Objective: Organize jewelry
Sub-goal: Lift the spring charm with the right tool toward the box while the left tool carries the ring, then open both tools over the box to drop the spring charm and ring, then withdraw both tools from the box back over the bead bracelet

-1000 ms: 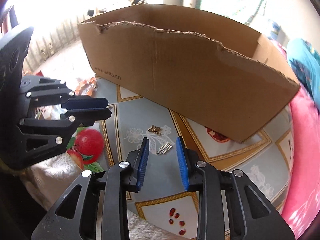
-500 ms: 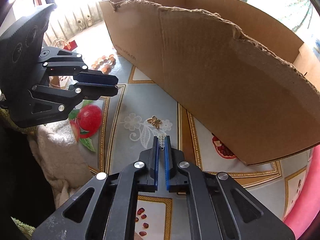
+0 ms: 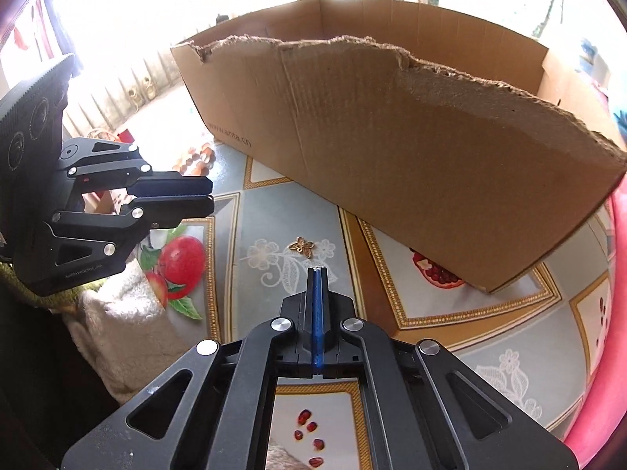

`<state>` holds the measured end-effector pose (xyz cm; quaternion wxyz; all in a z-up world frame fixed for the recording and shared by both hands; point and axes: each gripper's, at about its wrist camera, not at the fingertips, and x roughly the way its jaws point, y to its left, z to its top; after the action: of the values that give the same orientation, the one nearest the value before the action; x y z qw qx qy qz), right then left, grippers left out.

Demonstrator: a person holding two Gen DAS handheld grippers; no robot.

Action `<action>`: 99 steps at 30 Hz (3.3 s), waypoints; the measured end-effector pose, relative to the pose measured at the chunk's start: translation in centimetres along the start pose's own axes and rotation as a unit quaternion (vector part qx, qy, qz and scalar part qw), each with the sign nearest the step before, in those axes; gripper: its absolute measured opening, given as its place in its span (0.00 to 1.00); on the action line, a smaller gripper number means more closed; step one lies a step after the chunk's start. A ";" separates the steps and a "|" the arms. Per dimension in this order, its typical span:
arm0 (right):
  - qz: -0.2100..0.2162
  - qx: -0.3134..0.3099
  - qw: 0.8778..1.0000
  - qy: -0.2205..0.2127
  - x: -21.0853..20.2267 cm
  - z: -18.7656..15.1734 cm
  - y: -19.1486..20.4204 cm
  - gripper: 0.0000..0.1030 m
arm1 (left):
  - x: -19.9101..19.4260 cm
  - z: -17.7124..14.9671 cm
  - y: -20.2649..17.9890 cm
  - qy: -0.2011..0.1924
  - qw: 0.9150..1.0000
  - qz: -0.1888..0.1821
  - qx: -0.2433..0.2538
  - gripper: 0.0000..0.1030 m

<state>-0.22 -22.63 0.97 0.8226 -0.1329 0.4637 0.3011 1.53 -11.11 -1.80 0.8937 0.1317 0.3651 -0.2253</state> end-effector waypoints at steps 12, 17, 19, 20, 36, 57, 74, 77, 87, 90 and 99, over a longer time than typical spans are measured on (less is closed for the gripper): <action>-0.035 0.015 0.999 -0.017 -0.1 0.0 0.9 0.08 | -1.5 -0.4 -0.3 -0.017 1.000 0.000 0.005 0.11; -0.050 0.010 0.999 0.003 1.7 0.6 1.2 0.08 | -1.5 -0.4 0.2 -0.018 1.000 0.001 -0.003 0.11; -0.055 0.016 0.998 0.006 1.6 0.7 1.2 0.08 | -1.5 -0.4 0.4 -0.019 1.000 0.001 -0.006 0.11; -0.058 0.018 0.998 0.007 1.6 0.8 1.3 0.08 | -1.5 -0.4 0.6 -0.019 1.000 0.001 -0.008 0.11; -0.088 0.094 0.991 -0.019 0.2 1.1 3.5 0.02 | -4.6 1.5 3.2 -0.044 0.998 -0.034 -0.016 0.11; -0.031 0.094 0.994 0.050 -0.7 17.1 -4.4 0.02 | 7.7 15.3 8.9 0.172 0.966 -0.170 -0.088 0.11; -0.044 0.050 0.984 0.165 5.7 18.1 -7.4 0.02 | 11.1 15.4 9.6 0.244 0.945 -0.164 -0.145 0.23; -0.050 0.048 0.982 0.175 6.5 18.2 -7.7 0.02 | 9.4 15.4 10.4 0.214 0.950 -0.163 -0.159 0.24; -0.078 0.051 0.983 0.156 5.9 18.8 -7.7 0.05 | 1.9 15.1 12.5 0.100 0.968 -0.128 -0.190 0.30; -0.077 0.068 0.987 0.123 3.6 18.6 -7.4 0.09 | -0.5 14.8 13.1 0.059 0.972 -0.110 -0.198 0.34; -0.070 0.119 0.989 -0.050 -7.3 13.9 -3.2 0.34 | -8.0 10.8 14.8 -0.050 0.977 -0.060 -0.196 0.45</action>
<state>8.40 -20.90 14.33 0.8737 -0.0508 0.4440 0.1922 10.30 -0.19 12.52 0.9040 -0.0797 0.3646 -0.2088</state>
